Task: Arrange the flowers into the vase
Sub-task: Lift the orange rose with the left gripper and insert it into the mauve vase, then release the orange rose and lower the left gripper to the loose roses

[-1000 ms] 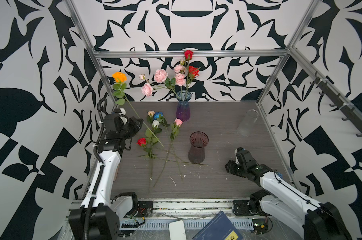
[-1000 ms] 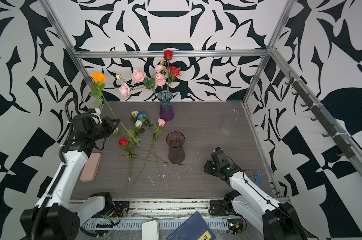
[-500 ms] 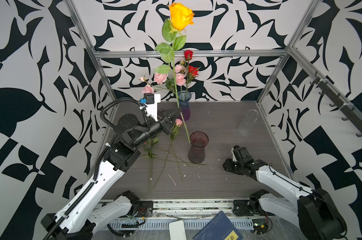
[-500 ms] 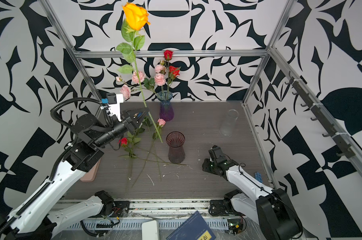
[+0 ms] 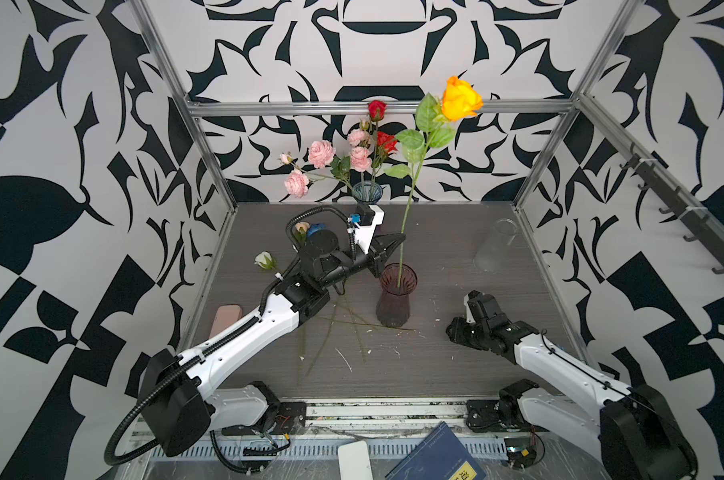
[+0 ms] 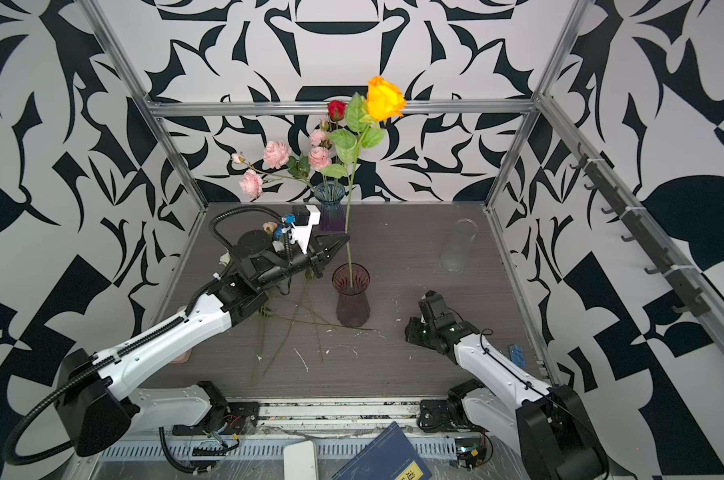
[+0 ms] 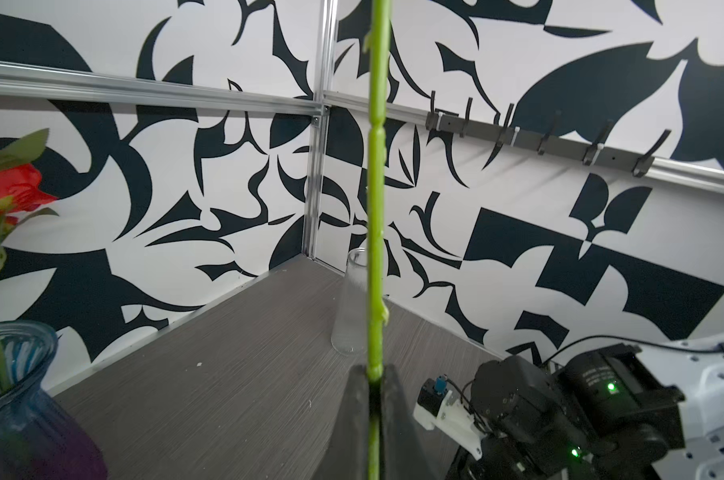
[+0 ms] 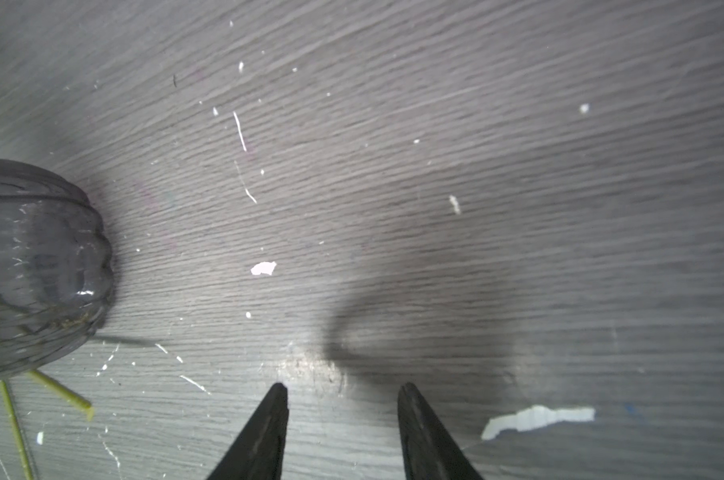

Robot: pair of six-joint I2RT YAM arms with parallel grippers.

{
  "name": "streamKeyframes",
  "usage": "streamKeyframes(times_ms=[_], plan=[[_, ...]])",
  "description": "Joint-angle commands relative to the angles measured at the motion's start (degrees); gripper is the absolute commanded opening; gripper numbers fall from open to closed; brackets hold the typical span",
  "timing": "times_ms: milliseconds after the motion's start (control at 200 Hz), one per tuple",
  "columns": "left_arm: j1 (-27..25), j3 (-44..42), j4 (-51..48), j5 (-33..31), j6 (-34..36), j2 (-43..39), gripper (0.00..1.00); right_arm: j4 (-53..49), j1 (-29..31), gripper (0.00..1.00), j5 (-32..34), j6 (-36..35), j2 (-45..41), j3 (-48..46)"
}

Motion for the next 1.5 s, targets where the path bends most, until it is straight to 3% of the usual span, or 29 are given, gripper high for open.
streamKeyframes(times_ms=[0, 220, 315, 365, 520, 605, 690, 745, 930, 1095, 1235, 1495], plan=[[-0.80, -3.63, 9.42, 3.82, 5.63, -0.13, 0.00, -0.17, 0.27, 0.47, -0.13, -0.42, -0.73, -0.03], [-1.40, -8.96, 10.91, 3.04, 4.05, 1.47, 0.00, 0.15, 0.19, 0.47, -0.59, -0.62, -0.94, -0.25], [-1.76, -10.93, 10.81, 2.81, 3.09, 0.76, 0.39, 0.21, 0.19, 0.47, -0.85, -0.77, -0.26, -0.03], [-2.11, -12.30, 10.83, 1.46, 3.01, -1.55, 0.52, 0.14, 0.14, 0.47, -1.07, -0.86, 0.23, 0.07], [-2.31, -16.67, 8.89, -4.81, 1.43, -7.33, 0.64, 0.16, 0.19, 0.47, -1.23, -0.88, 1.09, 0.32], [-2.23, -17.05, -0.18, -12.82, -1.92, -12.38, 0.72, 0.37, 0.19, 0.47, -1.30, -0.86, 1.42, 0.41], [-1.95, -16.42, -11.64, -20.94, -5.90, -17.20, 0.73, 0.38, 0.23, 0.47, -1.29, -0.94, 1.79, 0.64], [-1.00, -15.98, -18.52, -22.50, -7.67, -19.89, 0.73, 0.39, 0.19, 0.47, -1.29, -0.96, 1.96, 0.75], [8.36, -16.07, -35.66, -16.68, -16.87, -24.37, 0.72, -2.83, 0.27, 0.47, -0.10, -2.47, 2.93, 5.30], [16.62, -19.04, -39.69, -14.41, -21.60, -24.26, 0.68, -1.82, 1.30, 0.46, 4.81, -4.87, 1.01, 4.75], [17.68, -17.02, -43.69, -18.21, -21.77, -19.40, 0.66, -1.28, 2.03, 0.47, 5.65, -5.12, -3.31, 3.05], [21.30, -7.63, -43.69, -7.20, -20.01, 2.58, 0.55, -0.45, 2.03, 0.47, 5.48, -4.64, -7.70, 0.98]])
